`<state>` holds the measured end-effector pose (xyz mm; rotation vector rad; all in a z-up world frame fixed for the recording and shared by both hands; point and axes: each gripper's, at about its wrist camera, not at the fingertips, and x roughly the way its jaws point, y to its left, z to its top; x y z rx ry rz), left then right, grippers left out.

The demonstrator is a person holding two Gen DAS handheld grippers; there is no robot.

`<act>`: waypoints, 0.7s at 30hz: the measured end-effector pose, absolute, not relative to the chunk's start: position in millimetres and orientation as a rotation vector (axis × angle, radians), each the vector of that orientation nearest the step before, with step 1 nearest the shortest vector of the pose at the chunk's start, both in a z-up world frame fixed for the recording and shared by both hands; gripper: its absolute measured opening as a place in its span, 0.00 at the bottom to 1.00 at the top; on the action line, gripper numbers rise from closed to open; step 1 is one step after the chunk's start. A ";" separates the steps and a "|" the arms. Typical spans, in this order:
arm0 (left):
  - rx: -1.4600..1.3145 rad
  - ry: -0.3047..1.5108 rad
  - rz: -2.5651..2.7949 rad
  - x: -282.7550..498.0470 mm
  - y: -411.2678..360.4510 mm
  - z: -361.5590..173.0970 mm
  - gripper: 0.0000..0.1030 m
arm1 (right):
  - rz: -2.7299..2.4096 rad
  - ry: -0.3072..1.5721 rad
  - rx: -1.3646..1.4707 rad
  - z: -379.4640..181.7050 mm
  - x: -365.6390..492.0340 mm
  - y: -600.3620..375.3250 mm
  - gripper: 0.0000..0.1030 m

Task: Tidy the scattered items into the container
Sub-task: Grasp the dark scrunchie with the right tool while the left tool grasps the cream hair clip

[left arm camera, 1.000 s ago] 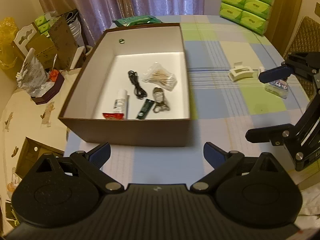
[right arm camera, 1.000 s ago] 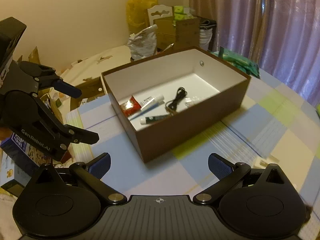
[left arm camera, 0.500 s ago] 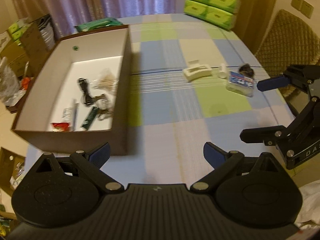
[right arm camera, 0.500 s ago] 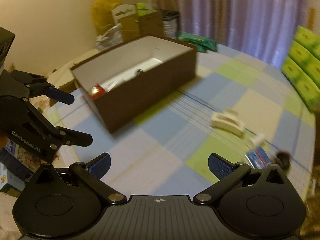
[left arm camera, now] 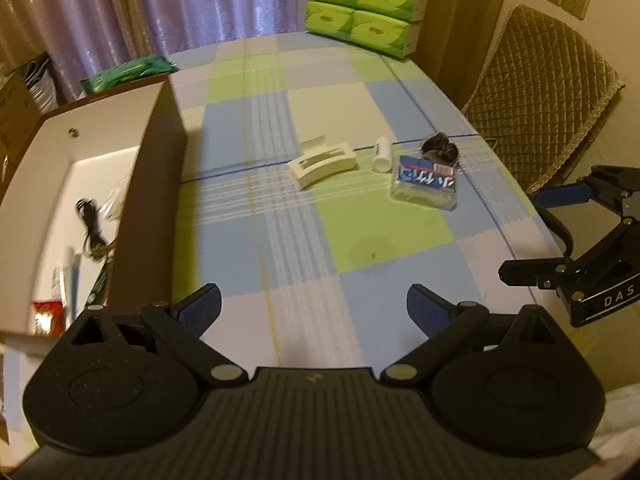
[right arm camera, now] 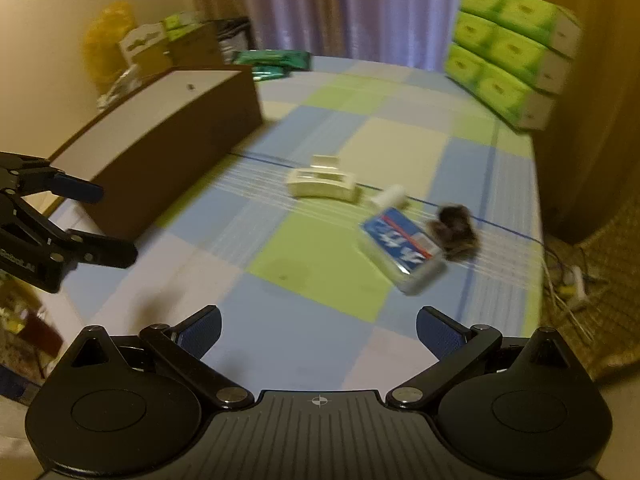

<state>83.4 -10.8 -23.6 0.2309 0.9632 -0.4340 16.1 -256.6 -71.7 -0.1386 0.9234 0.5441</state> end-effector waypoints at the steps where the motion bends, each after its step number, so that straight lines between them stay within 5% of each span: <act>1: 0.232 0.961 -0.440 86.0 -14.1 -24.2 0.95 | 0.533 0.924 -0.134 -72.7 17.9 -259.8 0.98; 21: 0.289 0.905 -0.532 164.8 -73.2 -52.8 0.93 | 0.218 0.926 0.056 -98.2 95.2 -306.0 0.98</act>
